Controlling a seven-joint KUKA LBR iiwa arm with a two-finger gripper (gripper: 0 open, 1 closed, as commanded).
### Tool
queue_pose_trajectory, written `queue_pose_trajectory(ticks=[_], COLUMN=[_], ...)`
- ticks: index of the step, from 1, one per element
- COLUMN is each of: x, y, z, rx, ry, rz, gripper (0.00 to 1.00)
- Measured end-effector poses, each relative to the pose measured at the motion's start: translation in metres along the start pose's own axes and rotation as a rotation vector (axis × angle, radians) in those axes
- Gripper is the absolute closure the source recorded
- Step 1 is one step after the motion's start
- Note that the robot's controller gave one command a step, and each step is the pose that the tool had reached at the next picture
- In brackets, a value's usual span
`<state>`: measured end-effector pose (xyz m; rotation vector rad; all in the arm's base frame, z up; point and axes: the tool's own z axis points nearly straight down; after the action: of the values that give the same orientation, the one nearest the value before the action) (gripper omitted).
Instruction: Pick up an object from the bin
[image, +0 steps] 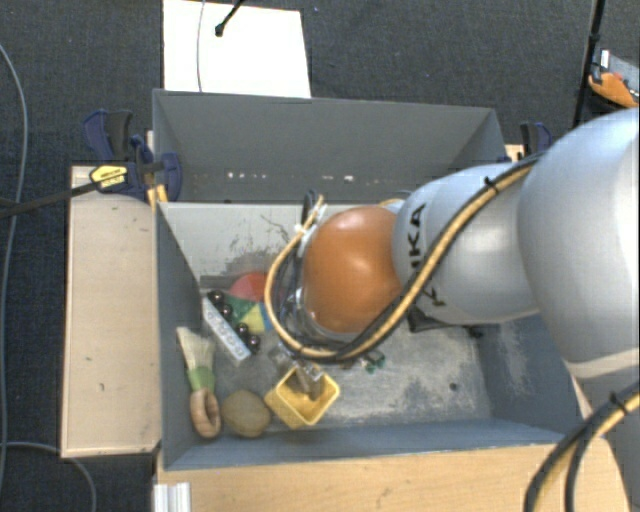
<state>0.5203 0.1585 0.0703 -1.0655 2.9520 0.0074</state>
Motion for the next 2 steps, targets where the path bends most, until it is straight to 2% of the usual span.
queue_pose_trajectory(ticks=[2], x=[0.004], y=[-0.001], z=[-0.013], rx=[0.0], ry=[-0.003], rz=[-0.042], gripper=[1.0])
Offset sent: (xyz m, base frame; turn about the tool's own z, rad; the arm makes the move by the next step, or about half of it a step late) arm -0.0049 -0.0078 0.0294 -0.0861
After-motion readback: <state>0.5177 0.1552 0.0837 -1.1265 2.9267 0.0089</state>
